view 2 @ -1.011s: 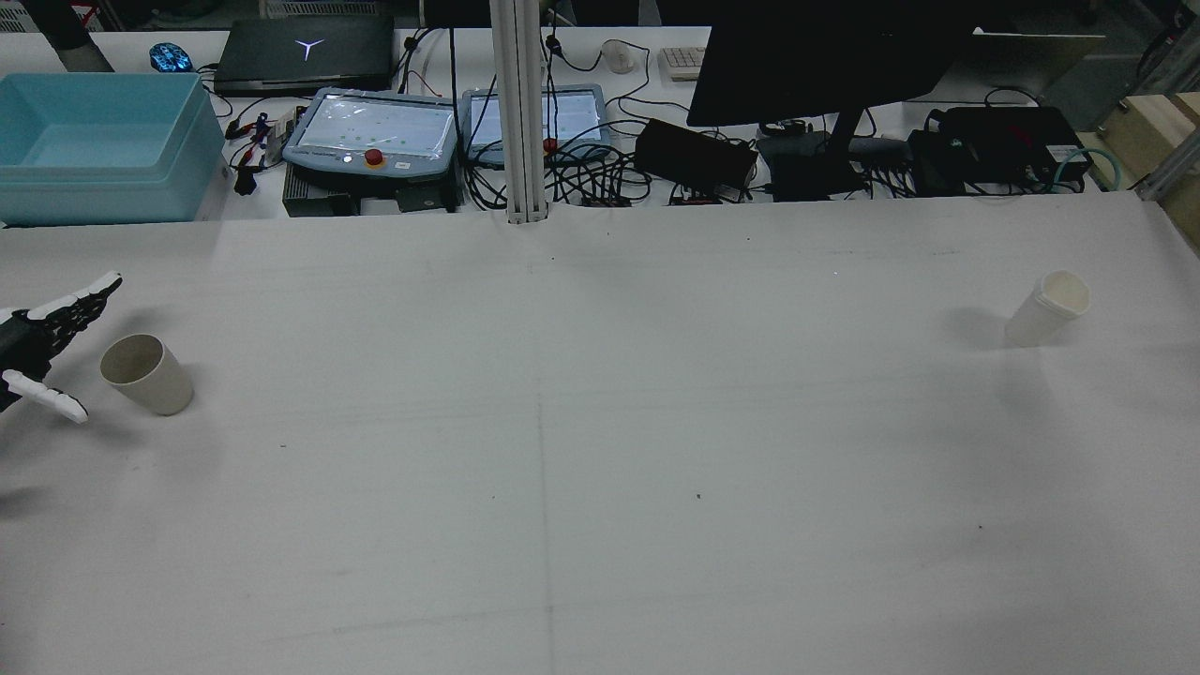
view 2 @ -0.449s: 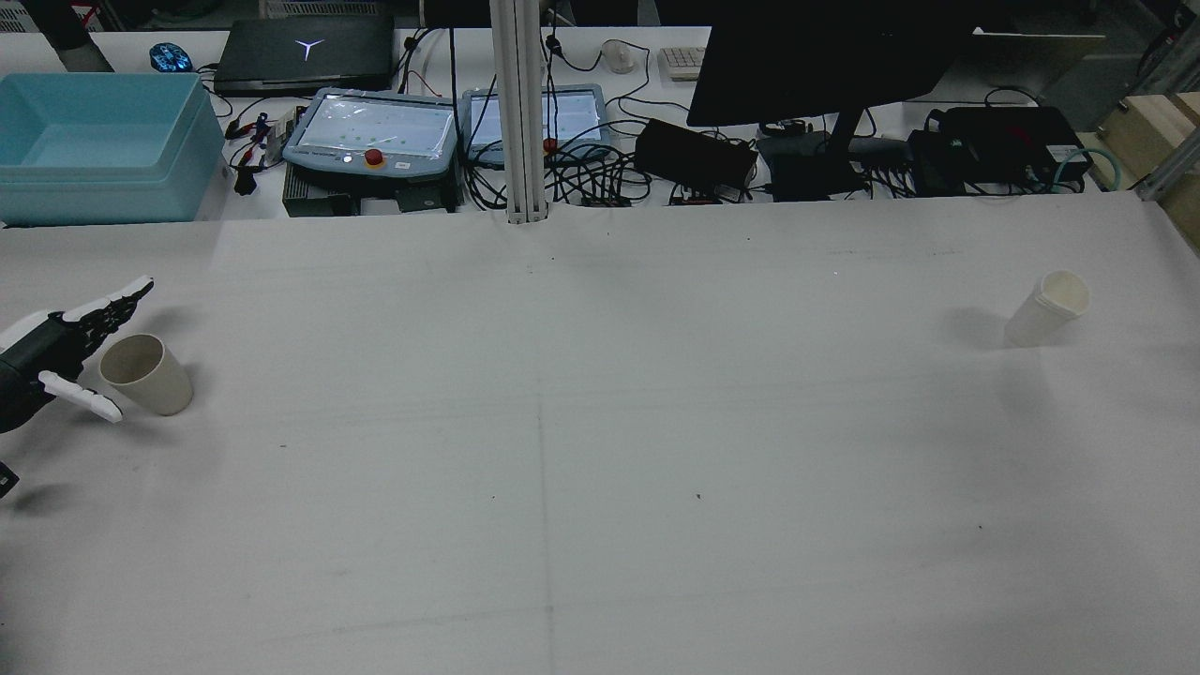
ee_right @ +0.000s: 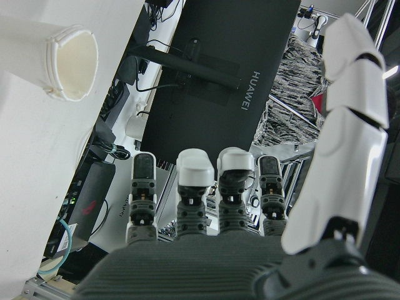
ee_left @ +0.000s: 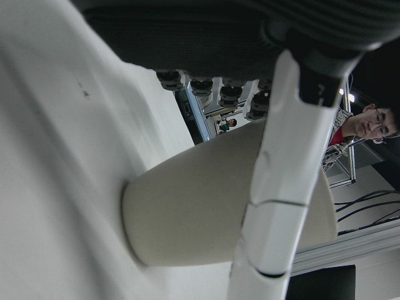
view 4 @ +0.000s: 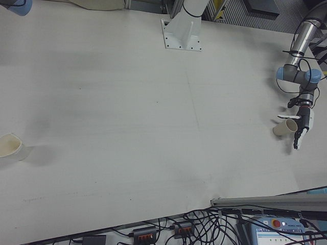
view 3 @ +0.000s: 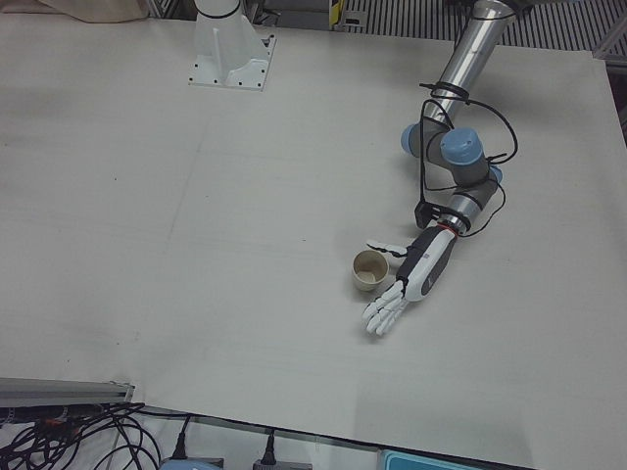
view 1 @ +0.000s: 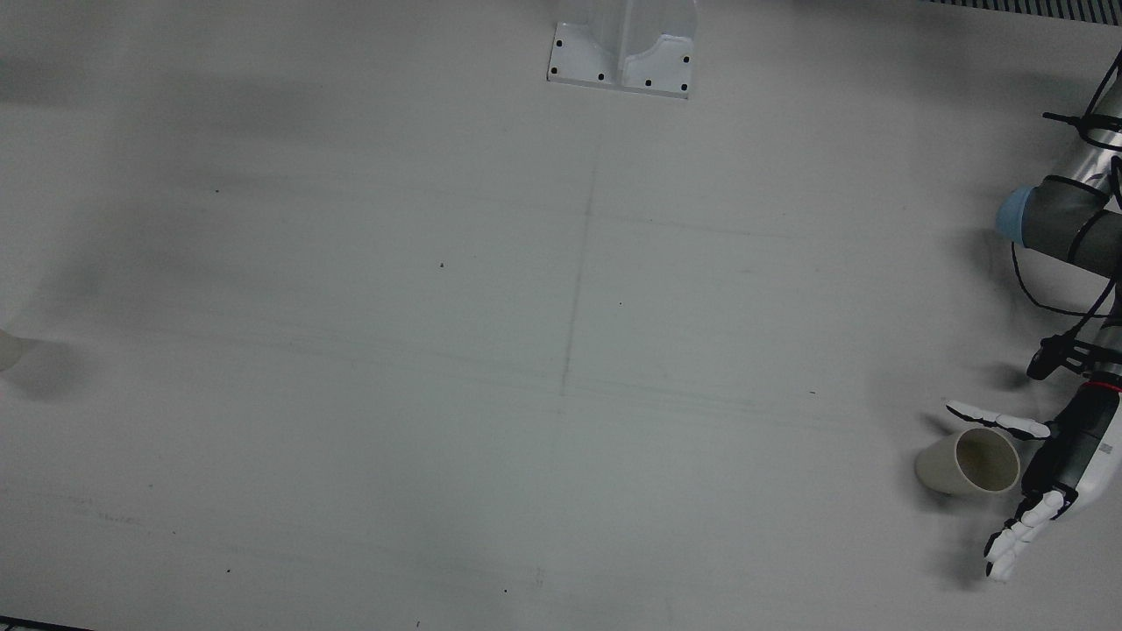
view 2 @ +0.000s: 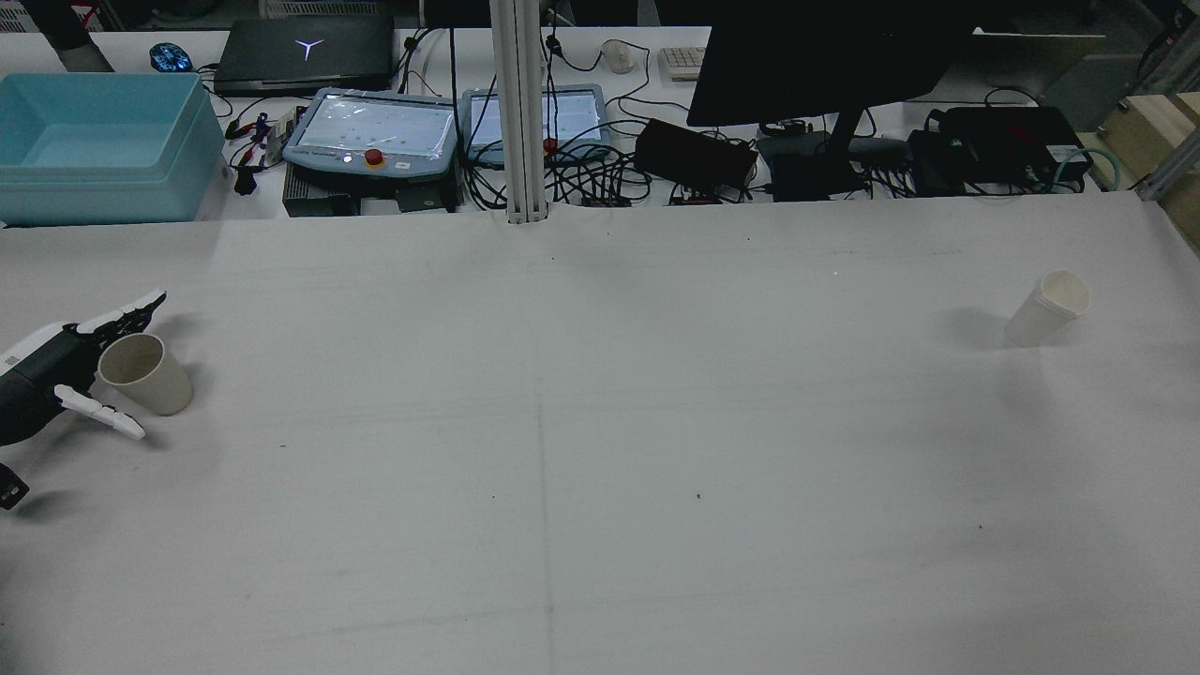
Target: Pour water
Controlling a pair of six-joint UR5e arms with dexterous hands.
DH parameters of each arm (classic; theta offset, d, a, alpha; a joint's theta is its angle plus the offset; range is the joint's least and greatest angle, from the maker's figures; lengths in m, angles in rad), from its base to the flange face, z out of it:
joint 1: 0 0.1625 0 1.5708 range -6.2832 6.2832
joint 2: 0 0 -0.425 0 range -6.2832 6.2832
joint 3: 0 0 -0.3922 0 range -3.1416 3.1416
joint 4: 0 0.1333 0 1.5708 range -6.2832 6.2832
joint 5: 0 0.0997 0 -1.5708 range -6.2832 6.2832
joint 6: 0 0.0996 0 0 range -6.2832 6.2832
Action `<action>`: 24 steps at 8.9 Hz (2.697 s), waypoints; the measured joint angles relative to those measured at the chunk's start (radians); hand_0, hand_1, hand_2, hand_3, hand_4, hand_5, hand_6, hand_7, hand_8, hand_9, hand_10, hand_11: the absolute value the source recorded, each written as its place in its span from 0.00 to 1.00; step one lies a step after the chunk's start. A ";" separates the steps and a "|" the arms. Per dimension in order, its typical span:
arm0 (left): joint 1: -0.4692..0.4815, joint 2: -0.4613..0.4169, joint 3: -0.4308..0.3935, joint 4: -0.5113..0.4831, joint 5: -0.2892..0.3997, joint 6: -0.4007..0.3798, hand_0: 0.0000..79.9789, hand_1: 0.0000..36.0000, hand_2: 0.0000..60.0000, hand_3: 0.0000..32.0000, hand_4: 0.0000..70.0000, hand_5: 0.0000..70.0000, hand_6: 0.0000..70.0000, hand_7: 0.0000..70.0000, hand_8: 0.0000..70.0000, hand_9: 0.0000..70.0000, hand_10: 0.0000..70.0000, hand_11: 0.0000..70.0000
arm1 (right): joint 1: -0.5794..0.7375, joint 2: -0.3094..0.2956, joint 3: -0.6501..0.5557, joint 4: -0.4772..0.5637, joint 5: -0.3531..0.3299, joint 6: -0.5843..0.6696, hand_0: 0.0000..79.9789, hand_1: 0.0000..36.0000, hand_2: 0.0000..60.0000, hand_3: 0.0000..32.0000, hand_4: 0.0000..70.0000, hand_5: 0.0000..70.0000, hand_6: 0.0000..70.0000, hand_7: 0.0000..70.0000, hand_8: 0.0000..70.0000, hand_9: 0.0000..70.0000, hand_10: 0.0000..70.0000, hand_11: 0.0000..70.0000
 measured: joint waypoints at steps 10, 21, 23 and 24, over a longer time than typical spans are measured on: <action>0.047 -0.012 -0.063 0.053 -0.057 -0.033 1.00 0.69 0.00 0.00 0.63 1.00 0.21 0.17 0.12 0.04 0.06 0.13 | 0.002 -0.015 -0.001 0.004 0.000 0.000 0.67 0.47 0.24 0.00 0.11 0.26 0.75 0.79 0.84 1.00 0.24 0.37; 0.051 0.000 -0.281 0.369 -0.101 -0.288 1.00 1.00 1.00 0.00 0.90 1.00 0.25 0.23 0.16 0.09 0.10 0.19 | -0.005 0.009 -0.197 0.242 0.005 0.030 0.74 0.70 0.28 0.00 0.16 0.18 0.52 0.49 0.34 0.44 0.00 0.00; 0.062 0.001 -0.406 0.490 -0.100 -0.337 1.00 1.00 1.00 0.00 0.88 1.00 0.24 0.22 0.16 0.08 0.09 0.19 | -0.010 0.046 -0.374 0.422 0.009 0.059 0.80 0.84 0.35 0.00 0.17 0.19 0.49 0.40 0.25 0.30 0.00 0.00; 0.066 0.002 -0.466 0.544 -0.100 -0.354 1.00 1.00 1.00 0.00 0.88 1.00 0.24 0.22 0.16 0.08 0.09 0.18 | -0.011 0.070 -0.434 0.474 0.011 0.063 0.80 0.84 0.32 0.00 0.14 0.18 0.45 0.34 0.21 0.24 0.00 0.00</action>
